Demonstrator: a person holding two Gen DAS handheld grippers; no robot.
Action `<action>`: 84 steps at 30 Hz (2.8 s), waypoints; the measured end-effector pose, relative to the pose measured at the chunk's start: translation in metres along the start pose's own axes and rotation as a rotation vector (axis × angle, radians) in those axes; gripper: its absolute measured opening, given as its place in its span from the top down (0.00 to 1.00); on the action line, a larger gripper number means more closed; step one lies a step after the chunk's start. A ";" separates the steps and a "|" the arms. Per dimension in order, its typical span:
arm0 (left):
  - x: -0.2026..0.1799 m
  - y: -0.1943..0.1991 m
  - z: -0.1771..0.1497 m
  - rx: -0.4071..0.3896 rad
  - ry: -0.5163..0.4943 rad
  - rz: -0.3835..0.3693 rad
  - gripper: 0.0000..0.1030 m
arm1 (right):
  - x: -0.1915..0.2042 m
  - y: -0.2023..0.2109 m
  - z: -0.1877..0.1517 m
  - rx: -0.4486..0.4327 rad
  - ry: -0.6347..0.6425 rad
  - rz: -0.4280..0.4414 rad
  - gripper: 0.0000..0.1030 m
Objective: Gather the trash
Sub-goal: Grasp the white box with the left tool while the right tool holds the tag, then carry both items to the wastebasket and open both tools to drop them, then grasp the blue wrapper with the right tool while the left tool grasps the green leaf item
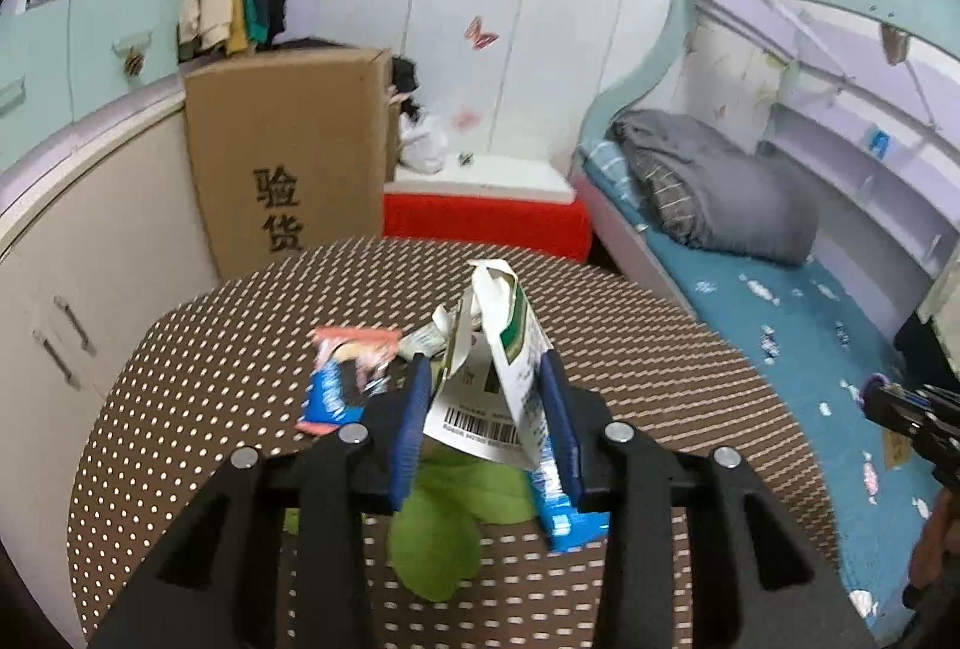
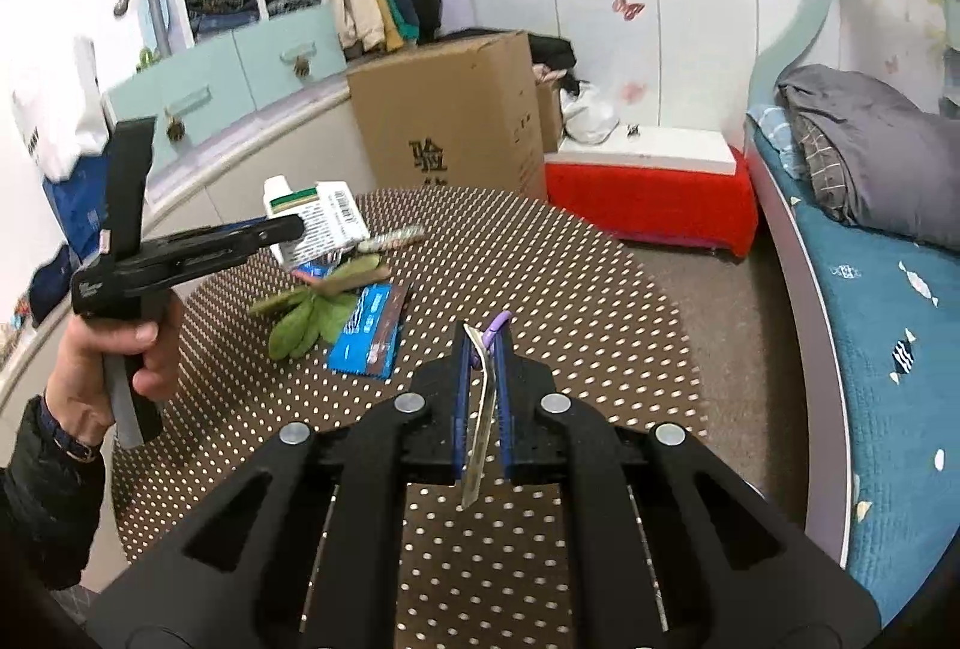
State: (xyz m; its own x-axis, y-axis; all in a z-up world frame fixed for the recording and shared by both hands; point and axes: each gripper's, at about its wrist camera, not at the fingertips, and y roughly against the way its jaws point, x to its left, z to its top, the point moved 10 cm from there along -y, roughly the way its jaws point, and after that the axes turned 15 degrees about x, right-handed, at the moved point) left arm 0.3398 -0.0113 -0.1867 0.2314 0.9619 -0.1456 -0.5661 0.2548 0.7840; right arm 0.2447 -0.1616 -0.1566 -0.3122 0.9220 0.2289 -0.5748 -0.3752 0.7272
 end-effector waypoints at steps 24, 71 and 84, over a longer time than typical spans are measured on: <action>-0.208 -0.045 -0.017 0.089 -0.303 -0.150 0.26 | -0.226 0.001 -0.067 0.068 -0.452 0.065 0.92; -0.144 -0.040 -0.071 0.074 -0.176 -0.101 0.05 | -0.270 -0.037 -0.112 0.095 -0.730 -0.032 0.05; -0.029 -0.003 -0.050 -0.025 -0.041 0.022 0.05 | -0.110 -0.030 -0.001 0.071 -0.384 -0.029 0.05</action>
State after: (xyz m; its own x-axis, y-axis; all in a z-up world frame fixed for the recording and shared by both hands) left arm 0.2949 -0.0349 -0.2148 0.2505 0.9625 -0.1037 -0.5906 0.2368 0.7715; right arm 0.2958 -0.2514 -0.2038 0.0173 0.9057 0.4236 -0.5216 -0.3533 0.7766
